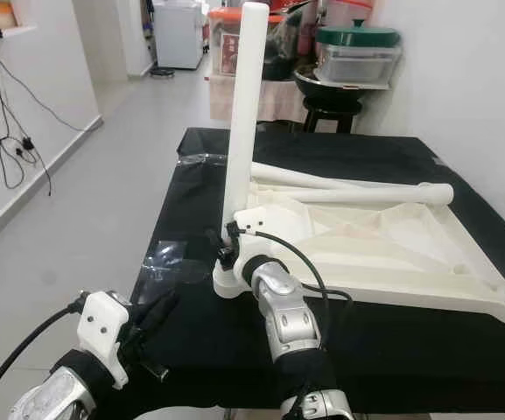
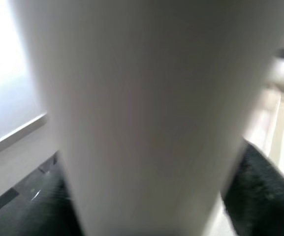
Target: Building children table
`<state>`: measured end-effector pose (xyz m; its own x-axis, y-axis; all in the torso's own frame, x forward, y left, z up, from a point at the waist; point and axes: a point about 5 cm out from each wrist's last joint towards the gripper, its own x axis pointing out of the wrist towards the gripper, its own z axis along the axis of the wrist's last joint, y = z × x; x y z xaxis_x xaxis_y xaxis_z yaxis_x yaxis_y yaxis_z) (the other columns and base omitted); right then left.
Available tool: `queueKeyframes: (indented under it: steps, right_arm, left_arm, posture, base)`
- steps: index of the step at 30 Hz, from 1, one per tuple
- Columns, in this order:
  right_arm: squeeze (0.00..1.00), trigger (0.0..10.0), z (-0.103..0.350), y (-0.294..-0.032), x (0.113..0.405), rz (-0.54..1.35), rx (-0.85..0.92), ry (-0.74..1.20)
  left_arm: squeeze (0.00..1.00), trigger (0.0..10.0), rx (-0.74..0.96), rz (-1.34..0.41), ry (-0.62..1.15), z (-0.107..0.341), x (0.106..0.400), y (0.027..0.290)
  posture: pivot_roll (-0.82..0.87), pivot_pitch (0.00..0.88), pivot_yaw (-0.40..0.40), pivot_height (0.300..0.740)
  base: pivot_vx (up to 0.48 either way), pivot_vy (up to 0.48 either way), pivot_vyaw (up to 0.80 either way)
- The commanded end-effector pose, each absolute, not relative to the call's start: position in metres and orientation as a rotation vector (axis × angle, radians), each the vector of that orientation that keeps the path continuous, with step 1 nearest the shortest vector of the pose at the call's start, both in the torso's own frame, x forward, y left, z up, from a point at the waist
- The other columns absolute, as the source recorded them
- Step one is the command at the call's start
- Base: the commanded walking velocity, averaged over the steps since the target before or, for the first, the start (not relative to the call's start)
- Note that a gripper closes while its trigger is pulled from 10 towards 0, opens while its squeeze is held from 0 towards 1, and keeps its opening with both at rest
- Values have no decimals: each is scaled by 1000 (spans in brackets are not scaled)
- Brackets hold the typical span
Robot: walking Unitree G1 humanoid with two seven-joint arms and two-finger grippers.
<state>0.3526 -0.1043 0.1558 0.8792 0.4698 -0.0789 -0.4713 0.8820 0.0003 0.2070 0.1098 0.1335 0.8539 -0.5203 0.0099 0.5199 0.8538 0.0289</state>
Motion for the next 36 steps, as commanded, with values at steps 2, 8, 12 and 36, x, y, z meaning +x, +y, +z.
queueKeyframes:
  steps: [2,8,12,36]
  right_arm:
    - [1000,10000,185,-104,358,751,-1,0]
    - [0,10000,194,-104,349,1152,-109,0]
    - [0,10000,198,-108,353,1233,-121,20]
    - [0,0,193,-143,363,1144,-115,9]
  left_arm:
    - [0,10000,24,-555,-2,130,209,105]
    - [0,10000,21,-562,1,129,210,104]
    - [0,10000,19,-564,4,128,210,103]
    - [0,10000,14,-573,15,122,209,103]
  posture:
    - [60,0,-64,740]
    - [70,0,-72,740]
    - [75,0,-74,740]
    - [81,0,-79,740]
  base:
    - [0,0,0]
    - [0,0,0]
    - [0,0,0]
    - [0,0,0]
